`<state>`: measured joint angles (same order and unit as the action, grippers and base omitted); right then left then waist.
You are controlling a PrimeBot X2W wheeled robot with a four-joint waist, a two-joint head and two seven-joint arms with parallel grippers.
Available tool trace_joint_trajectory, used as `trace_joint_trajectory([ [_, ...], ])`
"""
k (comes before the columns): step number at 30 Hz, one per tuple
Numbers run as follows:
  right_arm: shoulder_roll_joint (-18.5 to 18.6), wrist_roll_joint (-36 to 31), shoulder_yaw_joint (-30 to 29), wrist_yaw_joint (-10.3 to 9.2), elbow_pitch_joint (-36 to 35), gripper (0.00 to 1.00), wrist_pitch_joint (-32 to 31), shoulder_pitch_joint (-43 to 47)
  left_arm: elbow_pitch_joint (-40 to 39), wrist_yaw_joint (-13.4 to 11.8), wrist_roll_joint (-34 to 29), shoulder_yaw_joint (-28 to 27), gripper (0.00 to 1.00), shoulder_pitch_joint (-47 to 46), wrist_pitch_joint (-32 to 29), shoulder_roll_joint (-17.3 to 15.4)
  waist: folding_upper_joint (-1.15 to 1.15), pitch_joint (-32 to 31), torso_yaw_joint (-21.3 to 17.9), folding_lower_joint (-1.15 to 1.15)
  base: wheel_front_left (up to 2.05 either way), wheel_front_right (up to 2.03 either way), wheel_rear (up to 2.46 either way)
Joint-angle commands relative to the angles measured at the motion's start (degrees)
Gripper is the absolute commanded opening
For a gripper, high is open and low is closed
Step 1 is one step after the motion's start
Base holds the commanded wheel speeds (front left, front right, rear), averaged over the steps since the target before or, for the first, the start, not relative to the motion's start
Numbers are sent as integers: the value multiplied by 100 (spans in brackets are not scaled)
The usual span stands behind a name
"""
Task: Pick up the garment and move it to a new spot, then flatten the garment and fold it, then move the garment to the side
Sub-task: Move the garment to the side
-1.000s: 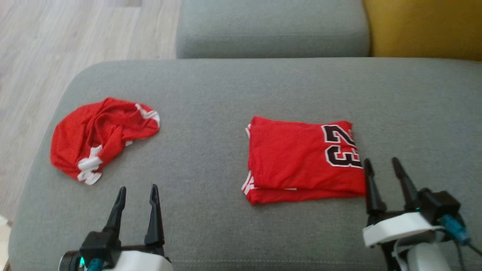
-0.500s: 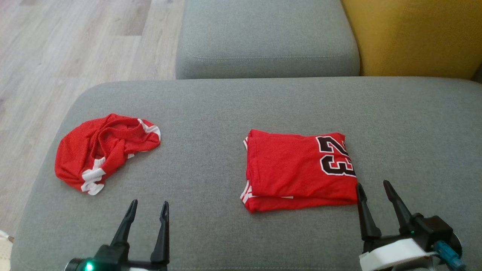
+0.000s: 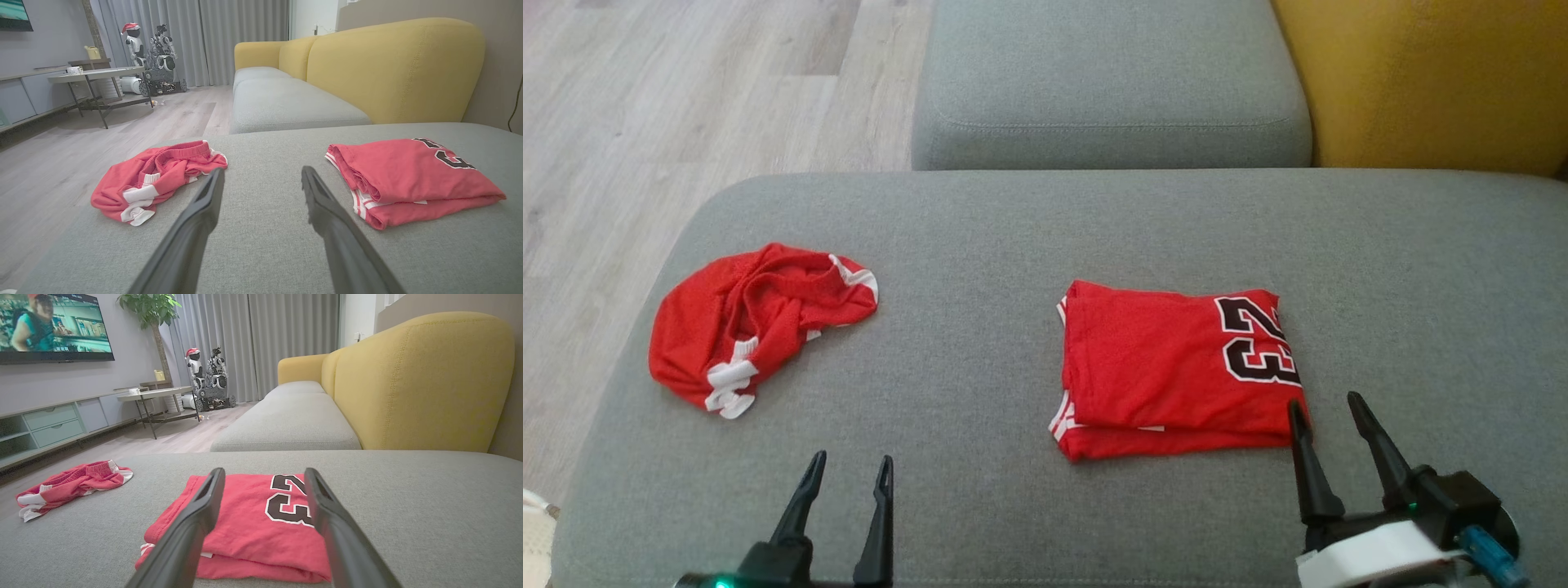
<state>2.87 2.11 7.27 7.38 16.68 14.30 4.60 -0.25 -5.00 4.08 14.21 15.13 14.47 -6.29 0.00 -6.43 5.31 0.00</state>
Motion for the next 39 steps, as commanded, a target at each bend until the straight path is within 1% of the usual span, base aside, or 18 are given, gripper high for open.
trace_joint_trajectory([
  [1, 10, -58, 140, 11, -200, 100, 69, -158, -168, 22, -98, -195, 100, -272, 52, 75, 0, 9, 8, 0, 0, 0, 0],
  [15, 5, -95, 155, 11, -225, 100, 70, -182, -181, 1, -183, -217, 100, -285, 52, 150, 0, 83, 75, 0, 0, 0, 0],
  [21, 50, -80, 312, 11, -97, 100, 70, -477, -176, 28, -260, -184, 100, -363, 52, 154, 0, 236, 121, 0, 0, 0, 0],
  [24, 119, -55, 239, 11, 213, 100, 70, -892, -232, 43, -319, -100, 100, -474, 52, 167, 0, 390, 158, 0, 0, 0, 0],
  [27, 139, -26, 99, 11, 851, 100, 42, -1300, -299, 47, -350, -25, 100, -571, 52, 182, 0, 528, 181, 0, 0, 0, 0],
  [31, 253, -119, -253, 11, 1658, 100, -377, -1995, -406, 81, -384, 93, 100, -763, 52, 200, 0, 827, 255, 0, 0, 0, 0],
  [35, 397, -249, -616, 11, 2115, 100, -767, -2592, -467, 96, -383, 197, 100, -978, 52, 224, 0, 1162, 329, 0, 0, 0, 0],
  [39, 577, -354, -930, 11, 2518, 100, -1206, -2996, -447, 107, -362, 309, 100, -1146, 52, 249, 0, 1438, 391, 0, 0, 0, 0],
])
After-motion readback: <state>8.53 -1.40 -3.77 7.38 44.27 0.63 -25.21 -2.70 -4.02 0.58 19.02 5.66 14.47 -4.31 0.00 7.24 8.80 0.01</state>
